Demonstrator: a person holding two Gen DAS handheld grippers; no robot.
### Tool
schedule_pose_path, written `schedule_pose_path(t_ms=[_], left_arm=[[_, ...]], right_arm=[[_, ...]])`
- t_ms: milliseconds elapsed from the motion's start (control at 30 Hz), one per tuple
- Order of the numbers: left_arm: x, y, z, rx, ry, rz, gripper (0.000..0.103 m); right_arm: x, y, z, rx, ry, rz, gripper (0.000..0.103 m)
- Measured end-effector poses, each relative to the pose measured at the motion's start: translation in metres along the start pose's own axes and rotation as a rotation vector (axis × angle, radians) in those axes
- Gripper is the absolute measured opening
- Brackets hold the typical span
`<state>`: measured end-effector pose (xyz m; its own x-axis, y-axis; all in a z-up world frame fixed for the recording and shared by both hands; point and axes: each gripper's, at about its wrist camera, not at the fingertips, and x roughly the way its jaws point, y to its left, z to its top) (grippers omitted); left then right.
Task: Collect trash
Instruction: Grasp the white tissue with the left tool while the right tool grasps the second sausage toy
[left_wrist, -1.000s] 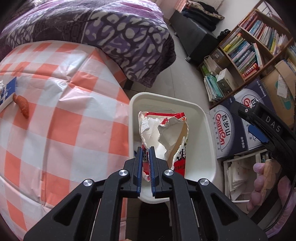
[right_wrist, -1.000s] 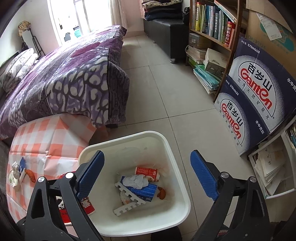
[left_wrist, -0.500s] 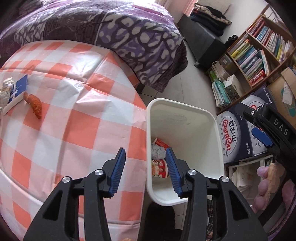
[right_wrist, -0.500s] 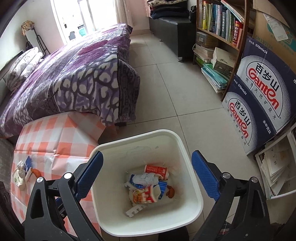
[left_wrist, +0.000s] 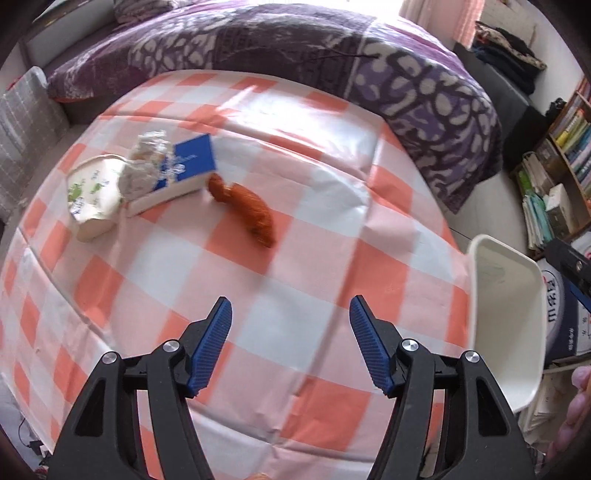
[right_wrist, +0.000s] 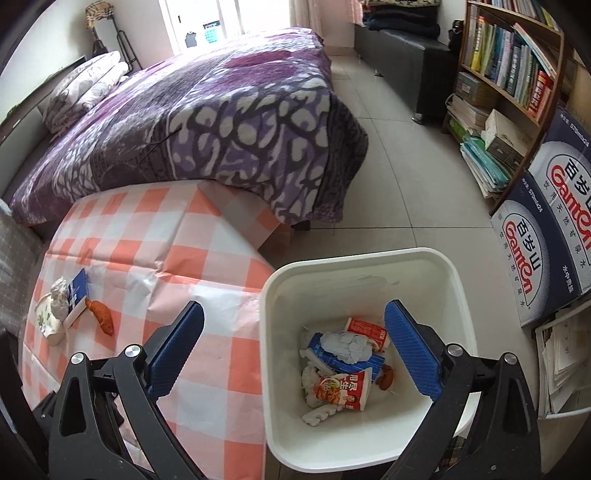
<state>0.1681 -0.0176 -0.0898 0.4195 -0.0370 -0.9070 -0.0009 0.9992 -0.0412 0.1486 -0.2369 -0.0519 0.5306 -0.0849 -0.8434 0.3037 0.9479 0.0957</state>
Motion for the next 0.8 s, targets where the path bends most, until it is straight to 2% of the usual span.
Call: schedule_pose_path(t_ms=[100, 300, 400, 500, 800], left_arm=[[-0.003, 0.027, 0.014, -0.037, -0.032, 0.042, 0.065], [-0.002, 0.078, 0.05, -0.049, -0.102, 0.163, 0.065], [0.004, 0.099, 0.064, -0.069, -0.108, 0.139, 0.065], [0.013, 0.106, 0.074, -0.048, -0.111, 0.143, 0.065], [0.031, 0.11, 0.091, -0.015, -0.102, 0.061, 0.065]], right_arm=[[0.008, 0.026, -0.002, -0.044, 0.016, 0.006, 0.094], [0.027, 0.074, -0.008, -0.14, 0.041, 0.02, 0.094], [0.037, 0.099, -0.011, -0.192, 0.052, 0.044, 0.094], [0.047, 0.124, -0.014, -0.248, 0.05, 0.069, 0.094], [0.073, 0.187, -0.022, -0.369, 0.077, 0.184, 0.094]])
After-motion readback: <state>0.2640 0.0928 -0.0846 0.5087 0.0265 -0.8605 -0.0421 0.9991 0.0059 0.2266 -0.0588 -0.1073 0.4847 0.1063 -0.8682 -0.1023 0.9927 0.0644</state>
